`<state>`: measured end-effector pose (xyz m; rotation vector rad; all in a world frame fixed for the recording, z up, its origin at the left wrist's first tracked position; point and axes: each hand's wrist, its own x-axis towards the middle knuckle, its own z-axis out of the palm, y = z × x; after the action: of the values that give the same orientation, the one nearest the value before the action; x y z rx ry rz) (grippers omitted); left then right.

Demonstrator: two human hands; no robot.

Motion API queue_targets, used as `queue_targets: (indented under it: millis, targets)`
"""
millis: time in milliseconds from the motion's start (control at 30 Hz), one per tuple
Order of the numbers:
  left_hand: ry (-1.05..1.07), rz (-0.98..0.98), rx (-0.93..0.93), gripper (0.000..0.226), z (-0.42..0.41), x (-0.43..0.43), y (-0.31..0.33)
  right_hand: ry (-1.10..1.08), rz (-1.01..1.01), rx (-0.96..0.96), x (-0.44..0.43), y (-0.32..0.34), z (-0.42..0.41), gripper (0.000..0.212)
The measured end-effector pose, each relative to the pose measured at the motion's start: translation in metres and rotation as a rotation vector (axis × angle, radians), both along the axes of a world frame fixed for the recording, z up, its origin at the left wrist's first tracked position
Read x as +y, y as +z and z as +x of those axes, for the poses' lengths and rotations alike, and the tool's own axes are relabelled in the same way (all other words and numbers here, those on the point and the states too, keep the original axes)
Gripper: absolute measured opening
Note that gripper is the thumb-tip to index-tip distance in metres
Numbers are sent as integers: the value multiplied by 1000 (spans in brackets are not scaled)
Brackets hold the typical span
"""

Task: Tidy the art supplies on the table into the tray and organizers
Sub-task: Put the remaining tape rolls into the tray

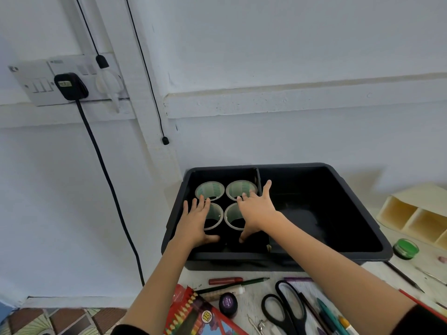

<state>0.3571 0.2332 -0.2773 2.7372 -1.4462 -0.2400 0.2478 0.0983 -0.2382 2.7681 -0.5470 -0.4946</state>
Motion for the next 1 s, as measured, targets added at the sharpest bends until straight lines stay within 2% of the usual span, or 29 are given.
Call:
queue_targets:
  millis: [100,167,300,467,567,633,667,733,833,1000]
  targets:
    - [56,-131,216,74,2,-4,-3,14,-22,44,3,3,6,105]
    - [91,-168,299,64,2,-7,-4,19,-61,48,6,-1,7,99]
    - [89,-100,181,60,2,-8,-7,33,-159,19,15,-9,2,90]
    - [83,-11,110,63,-2,-8,-7,37,-133,37,20,-2,-2,86]
    - [85,8,93,64,-3,-8,-6,43,-6,-28,21,2,-15,93]
    - [95,-22,61,64,-4,-7,-2,72,145,-154,25,10,-33,88]
    - [102,-81,21,63,-7,-7,2,94,212,-228,28,15,-45,81]
    - [124,-344,-22,54,-22,-8,13,124,314,-388,29,27,-73,64]
    - [138,-719,84,37,-65,-21,39,88,386,-603,17,42,-116,42]
    - [9,-895,282,27,-152,-68,65,-45,412,-825,-17,55,-179,31]
